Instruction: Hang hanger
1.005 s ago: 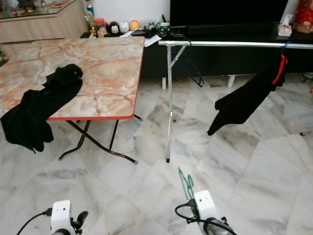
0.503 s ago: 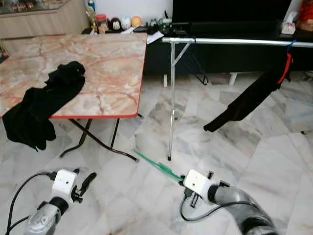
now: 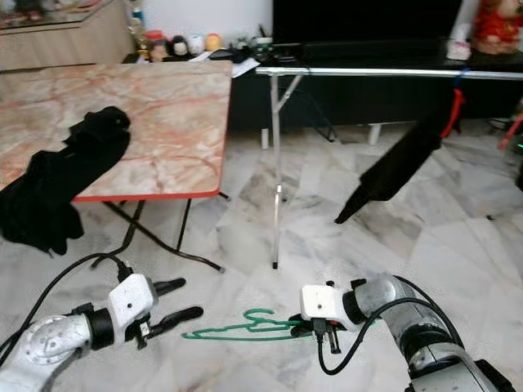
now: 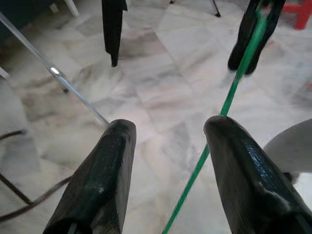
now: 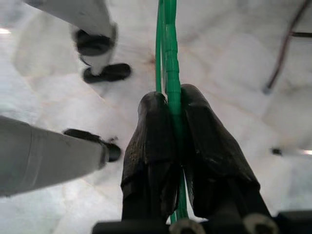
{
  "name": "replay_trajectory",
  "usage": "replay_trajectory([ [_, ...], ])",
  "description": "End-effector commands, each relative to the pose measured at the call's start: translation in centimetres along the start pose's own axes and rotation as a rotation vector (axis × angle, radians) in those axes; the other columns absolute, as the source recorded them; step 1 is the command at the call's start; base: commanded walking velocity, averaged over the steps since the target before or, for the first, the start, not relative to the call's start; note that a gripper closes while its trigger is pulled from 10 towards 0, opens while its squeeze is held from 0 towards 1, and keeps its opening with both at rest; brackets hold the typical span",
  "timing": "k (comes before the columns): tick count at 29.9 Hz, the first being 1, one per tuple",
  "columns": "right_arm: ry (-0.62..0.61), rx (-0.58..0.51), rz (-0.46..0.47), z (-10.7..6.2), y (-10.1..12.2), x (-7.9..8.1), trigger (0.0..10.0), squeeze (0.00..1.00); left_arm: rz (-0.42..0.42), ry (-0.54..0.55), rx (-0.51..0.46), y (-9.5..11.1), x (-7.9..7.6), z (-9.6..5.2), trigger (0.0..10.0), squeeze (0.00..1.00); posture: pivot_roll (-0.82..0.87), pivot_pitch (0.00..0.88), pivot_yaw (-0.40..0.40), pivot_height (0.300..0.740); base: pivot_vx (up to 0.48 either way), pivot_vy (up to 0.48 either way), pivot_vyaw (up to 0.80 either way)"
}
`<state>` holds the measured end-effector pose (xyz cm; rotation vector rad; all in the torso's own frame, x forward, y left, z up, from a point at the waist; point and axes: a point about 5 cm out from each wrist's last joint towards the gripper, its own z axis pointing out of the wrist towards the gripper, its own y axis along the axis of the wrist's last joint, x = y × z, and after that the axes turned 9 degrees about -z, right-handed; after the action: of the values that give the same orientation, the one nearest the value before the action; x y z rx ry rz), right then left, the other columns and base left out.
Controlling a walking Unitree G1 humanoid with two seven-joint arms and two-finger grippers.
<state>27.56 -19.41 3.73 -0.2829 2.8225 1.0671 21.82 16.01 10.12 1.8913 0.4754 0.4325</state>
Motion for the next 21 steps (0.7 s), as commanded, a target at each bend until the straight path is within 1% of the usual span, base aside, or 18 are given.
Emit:
replay_trajectory([
  [1,0.000,-0.048,0.023,-0.2,0.7,-0.7,10.0,0.00,-0.023,-0.047,0.010,0.6,-0.5,0.0,10.0,0.00,-0.05,0.000,0.028,0.732,0.000,0.000,0.00],
  [3,0.000,-0.068,0.036,-0.3,1.0,-0.9,10.0,0.00,-0.034,-0.061,0.012,0.9,-0.7,0.0,10.0,0.00,-0.05,0.000,0.028,0.732,0.000,0.000,0.00],
  [6,0.004,-0.071,0.038,-0.3,1.1,-0.9,10.0,0.00,-0.042,-0.065,0.023,1.1,-0.8,-0.1,10.0,0.00,-0.05,0.000,0.028,0.732,0.000,0.000,0.00],
  [8,0.008,-0.106,0.029,-0.3,1.8,-1.4,10.0,0.00,-0.058,-0.081,0.024,1.5,-1.3,0.6,10.0,0.00,-0.05,0.000,0.024,0.732,0.000,0.000,0.00],
  [9,-0.004,-0.134,0.019,-0.5,2.4,-2.0,10.0,0.00,-0.072,-0.068,0.029,1.6,-1.4,0.9,10.0,0.00,-0.05,0.000,0.024,0.732,0.000,0.000,0.00],
  [11,-0.018,-0.159,-0.005,-0.9,3.1,-2.5,10.0,0.00,-0.087,-0.060,0.030,1.5,-1.2,0.8,10.0,0.00,-0.05,0.000,0.023,0.732,0.000,0.000,0.00],
  [12,-0.018,-0.159,-0.005,-0.9,3.1,-2.5,10.0,0.00,-0.087,-0.060,0.030,1.5,-1.2,0.8,10.0,0.00,-0.05,0.000,0.023,0.732,0.000,0.000,0.00],
  [13,-0.027,-0.198,-0.012,-1.2,3.9,-3.0,10.0,0.00,-0.095,-0.057,0.032,1.5,-1.2,0.8,10.0,0.00,-0.05,0.000,0.023,0.732,0.000,0.000,0.00],
  [14,-0.027,-0.198,-0.012,-1.2,3.9,-3.0,10.0,0.00,-0.095,-0.057,0.032,1.5,-1.2,0.8,10.0,0.00,-0.05,0.000,0.023,0.732,0.000,0.000,0.00],
  [15,-0.018,-0.212,-0.033,-1.3,4.4,-3.1,10.0,0.00,-0.098,-0.060,0.032,1.7,-1.3,1.0,10.0,0.00,-0.05,0.000,0.024,0.732,0.000,0.000,0.00],
  [18,-0.003,-0.252,-0.029,-1.2,5.1,-3.1,10.0,0.00,-0.109,-0.087,0.033,2.0,-1.7,1.4,10.0,0.00,-0.05,0.000,0.023,0.732,0.000,0.000,0.00],
  [21,0.001,-0.244,-0.039,-1.1,5.2,-3.1,10.0,0.00,-0.105,-0.090,0.038,2.1,-1.7,1.5,10.0,0.00,-0.05,0.000,0.023,0.732,0.000,0.000,0.00],
])
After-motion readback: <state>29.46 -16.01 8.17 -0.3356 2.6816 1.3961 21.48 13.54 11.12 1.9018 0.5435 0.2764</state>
